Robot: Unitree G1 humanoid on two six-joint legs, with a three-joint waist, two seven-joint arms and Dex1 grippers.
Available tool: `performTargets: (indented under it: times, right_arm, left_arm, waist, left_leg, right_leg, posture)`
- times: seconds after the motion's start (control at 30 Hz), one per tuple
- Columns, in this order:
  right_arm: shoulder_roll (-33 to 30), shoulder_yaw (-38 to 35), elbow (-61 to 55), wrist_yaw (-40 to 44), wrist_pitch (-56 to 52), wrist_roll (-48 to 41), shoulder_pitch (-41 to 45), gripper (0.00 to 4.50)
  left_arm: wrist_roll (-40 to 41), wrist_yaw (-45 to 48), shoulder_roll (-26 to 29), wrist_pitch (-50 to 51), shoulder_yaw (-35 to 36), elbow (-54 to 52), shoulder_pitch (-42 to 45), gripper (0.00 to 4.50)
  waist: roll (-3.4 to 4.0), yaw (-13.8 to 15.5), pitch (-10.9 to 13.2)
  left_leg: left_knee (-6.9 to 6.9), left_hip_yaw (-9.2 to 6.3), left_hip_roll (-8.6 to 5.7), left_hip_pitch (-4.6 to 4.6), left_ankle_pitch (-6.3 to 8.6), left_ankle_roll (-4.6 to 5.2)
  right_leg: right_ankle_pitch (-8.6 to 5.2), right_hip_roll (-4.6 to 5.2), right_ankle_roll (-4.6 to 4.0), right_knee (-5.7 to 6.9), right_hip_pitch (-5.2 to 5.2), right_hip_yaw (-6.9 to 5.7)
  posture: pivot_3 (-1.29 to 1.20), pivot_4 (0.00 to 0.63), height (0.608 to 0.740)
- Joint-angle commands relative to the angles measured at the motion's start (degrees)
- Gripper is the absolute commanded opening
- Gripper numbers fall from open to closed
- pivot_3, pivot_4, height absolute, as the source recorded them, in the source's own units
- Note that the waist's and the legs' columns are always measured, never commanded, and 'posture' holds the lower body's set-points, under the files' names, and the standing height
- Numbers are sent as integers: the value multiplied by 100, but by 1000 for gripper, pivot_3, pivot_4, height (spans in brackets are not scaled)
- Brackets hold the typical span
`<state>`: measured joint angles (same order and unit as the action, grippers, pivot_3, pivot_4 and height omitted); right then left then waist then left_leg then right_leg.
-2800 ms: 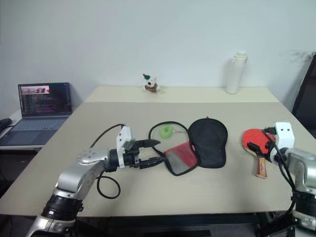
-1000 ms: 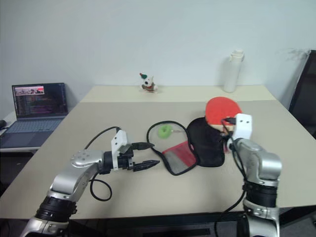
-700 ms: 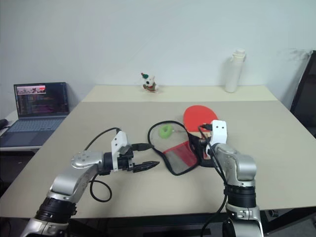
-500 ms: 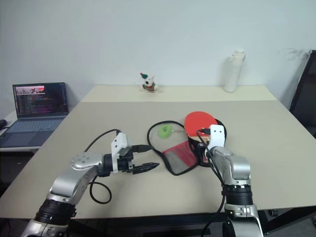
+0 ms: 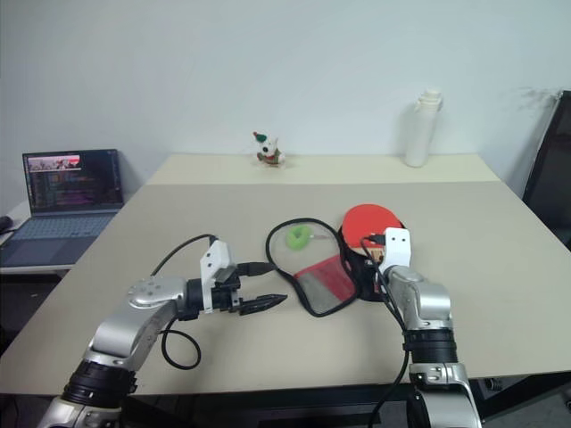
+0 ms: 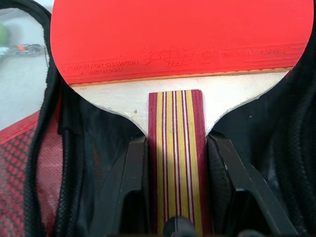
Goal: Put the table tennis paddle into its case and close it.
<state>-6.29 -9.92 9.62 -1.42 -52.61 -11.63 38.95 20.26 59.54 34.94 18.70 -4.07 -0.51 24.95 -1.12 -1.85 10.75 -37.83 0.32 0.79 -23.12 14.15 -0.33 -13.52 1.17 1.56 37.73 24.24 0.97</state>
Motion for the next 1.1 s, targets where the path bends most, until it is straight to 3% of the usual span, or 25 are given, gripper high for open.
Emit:
performTargets:
  times: [0.03, 0.57, 0.9, 1.1]
  right_arm:
    - [-64, 7, -269, -23, 26, 43, 25, 1173]
    - [-7, 7, -542, -34, -289, 27, -148, 1173]
    - [58, 13, -640, -14, -253, -14, -129, 4493]
    - [-419, 342, -2151, 1267, -810, -865, -286, 4493]
  left_arm:
    - [57, 18, 56, -63, 139, -225, 50, 3971]
    - [43, -19, 6, -83, 110, -230, 26, 3971]
    - [50, -76, 18, -64, 153, -248, -41, 3971]
    - [-61, -213, 131, -126, 298, 30, -48, 3971]
  waist:
    - [0, 0, 0]
    - [0, 0, 0]
    - [-1, 0, 0]
    - [1, 2, 1]
  left_leg:
    - [0, 0, 0, 0, 0, 0]
    - [0, -1, 0, 1, 0, 0]
    - [0, -1, 1, 3, 0, 0]
    - [1, 0, 0, 1, 0, 0]
  right_leg:
    - [0, 0, 0, 0, 0, 0]
    - [0, 0, 0, 0, -1, -1]
    - [0, 0, 0, 1, -2, 0]
    - [0, 0, 1, 0, -1, -1]
  posture:
    - [0, 150, 740]
    - [0, 150, 740]
    - [0, 150, 740]
    - [0, 150, 740]
